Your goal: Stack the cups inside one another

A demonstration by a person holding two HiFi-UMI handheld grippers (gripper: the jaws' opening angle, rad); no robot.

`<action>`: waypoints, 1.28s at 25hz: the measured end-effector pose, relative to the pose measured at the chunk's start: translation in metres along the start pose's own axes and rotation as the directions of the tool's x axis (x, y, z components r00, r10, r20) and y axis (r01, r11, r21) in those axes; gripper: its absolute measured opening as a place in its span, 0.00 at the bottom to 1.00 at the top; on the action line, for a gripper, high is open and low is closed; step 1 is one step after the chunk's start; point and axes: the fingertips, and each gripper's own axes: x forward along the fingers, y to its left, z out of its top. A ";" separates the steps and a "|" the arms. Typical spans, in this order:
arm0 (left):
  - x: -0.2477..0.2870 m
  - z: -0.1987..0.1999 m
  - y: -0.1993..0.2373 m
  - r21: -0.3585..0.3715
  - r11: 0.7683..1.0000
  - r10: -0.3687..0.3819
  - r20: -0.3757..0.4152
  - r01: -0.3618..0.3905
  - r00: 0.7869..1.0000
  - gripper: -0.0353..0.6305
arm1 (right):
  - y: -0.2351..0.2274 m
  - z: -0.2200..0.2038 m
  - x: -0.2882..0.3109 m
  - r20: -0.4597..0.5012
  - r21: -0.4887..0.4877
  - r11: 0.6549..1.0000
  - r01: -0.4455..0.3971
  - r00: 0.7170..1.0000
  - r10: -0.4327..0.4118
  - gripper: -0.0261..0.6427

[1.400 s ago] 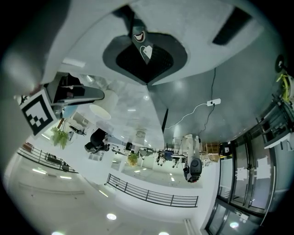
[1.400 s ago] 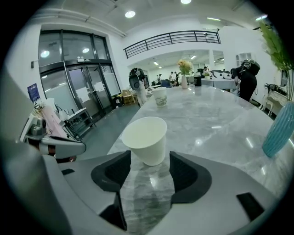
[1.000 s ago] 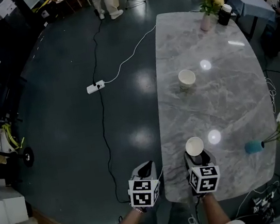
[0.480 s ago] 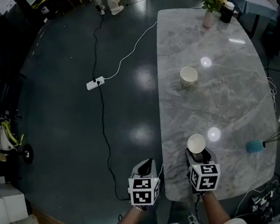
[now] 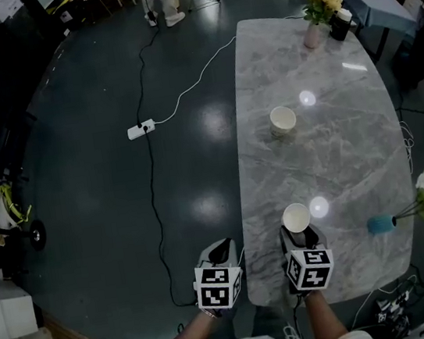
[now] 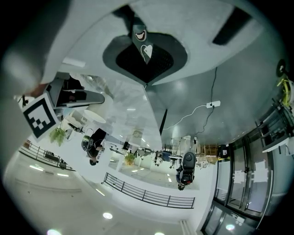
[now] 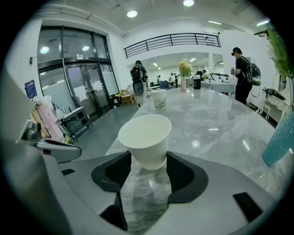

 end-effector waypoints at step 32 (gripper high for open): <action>0.010 0.117 -0.010 0.019 0.997 -0.080 0.162 0.078 0.984 0.05 | -0.007 0.122 -0.020 0.142 -0.007 1.000 0.031 0.989 -0.029 0.37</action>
